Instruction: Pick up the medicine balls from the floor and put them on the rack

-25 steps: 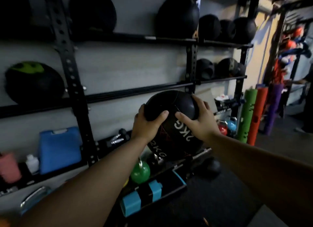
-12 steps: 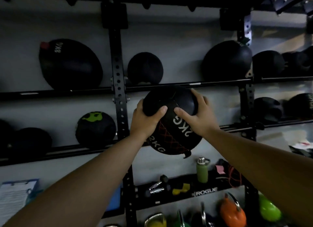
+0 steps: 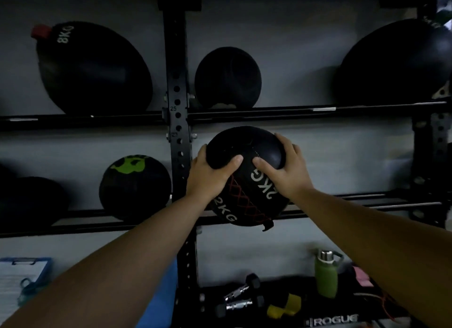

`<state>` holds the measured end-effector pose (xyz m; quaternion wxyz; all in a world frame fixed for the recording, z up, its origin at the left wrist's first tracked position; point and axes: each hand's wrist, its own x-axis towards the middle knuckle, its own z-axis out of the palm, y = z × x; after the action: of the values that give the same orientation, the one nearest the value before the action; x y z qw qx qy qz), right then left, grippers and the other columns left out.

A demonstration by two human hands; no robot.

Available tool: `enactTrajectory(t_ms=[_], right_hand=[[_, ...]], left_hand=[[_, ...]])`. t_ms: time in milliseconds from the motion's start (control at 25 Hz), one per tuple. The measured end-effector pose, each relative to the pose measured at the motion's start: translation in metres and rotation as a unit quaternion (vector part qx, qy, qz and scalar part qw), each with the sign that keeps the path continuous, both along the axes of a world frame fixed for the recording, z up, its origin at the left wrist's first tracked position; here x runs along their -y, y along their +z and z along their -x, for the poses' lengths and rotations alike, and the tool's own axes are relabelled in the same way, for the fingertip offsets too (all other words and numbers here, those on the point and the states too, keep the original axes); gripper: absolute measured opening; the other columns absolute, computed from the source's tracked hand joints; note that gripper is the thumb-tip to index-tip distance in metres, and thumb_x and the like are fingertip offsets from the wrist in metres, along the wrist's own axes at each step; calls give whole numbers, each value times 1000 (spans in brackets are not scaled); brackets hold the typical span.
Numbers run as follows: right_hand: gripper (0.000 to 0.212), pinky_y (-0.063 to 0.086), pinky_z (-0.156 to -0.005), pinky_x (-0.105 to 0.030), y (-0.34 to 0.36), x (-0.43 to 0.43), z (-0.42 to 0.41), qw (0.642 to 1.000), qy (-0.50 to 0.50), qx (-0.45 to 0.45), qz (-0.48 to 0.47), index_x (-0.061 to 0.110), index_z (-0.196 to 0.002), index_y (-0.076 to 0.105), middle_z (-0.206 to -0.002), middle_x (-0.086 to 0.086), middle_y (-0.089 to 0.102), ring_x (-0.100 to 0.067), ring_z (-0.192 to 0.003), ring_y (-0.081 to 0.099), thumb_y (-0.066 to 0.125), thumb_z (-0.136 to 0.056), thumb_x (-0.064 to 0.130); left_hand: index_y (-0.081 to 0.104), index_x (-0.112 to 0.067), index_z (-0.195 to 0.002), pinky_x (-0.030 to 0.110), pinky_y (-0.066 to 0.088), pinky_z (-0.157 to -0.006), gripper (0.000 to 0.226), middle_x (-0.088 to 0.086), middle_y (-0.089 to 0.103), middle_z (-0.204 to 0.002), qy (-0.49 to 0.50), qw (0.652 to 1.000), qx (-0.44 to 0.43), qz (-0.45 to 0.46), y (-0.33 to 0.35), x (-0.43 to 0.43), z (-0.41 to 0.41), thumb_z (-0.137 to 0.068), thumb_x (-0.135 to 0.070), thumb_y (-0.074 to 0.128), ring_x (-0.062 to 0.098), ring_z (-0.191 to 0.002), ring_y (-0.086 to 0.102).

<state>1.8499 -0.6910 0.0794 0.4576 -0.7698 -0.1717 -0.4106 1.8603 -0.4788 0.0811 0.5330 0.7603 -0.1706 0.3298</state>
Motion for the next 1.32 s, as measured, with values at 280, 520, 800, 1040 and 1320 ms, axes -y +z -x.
enactTrajectory(t_ms=[280,520,800,1040,1320], right_hand=[[109,43,-112,-47,11,-14,-190,995,-21,-88,43,36,-161,25,-155,-5,35,-30,-140,44,61,-71,84],[109,33,-115,-56,-34,-49,-287,967,-48,-165,188,41,-164,10,-168,-5,19,-40,-148,23,44,-72,89],[104,34,-116,-55,-60,-38,-259,977,-30,-136,164,43,-162,11,-168,-1,16,-32,-149,18,54,-77,85],[91,43,-111,-49,-36,0,-182,914,-47,-266,303,34,-160,29,-157,-12,39,-40,-139,43,62,-84,72],[68,44,-107,-48,-66,91,12,849,-73,-274,446,32,-148,48,-147,-6,52,-33,-135,46,62,-90,65]], left_hand=[[31,-41,-159,43,44,-111,102,0,39,-161,49,992,-62,-101,20,-14,-186,-74,-89,59,28,-144,46],[32,-41,-161,54,29,-119,83,-2,27,-170,178,914,71,-357,-41,-12,-266,-88,-79,28,30,-152,26],[41,-40,-157,55,39,-108,84,-4,36,-165,217,898,148,-352,-67,-7,-247,-84,-80,46,32,-143,38],[50,-43,-150,49,40,-115,83,-9,45,-161,172,884,-95,-425,-24,-10,-142,-80,-87,49,26,-144,46],[75,-40,-107,35,57,-91,44,-20,75,-102,203,802,-178,-533,-69,-18,62,-83,-75,62,11,-105,70]])
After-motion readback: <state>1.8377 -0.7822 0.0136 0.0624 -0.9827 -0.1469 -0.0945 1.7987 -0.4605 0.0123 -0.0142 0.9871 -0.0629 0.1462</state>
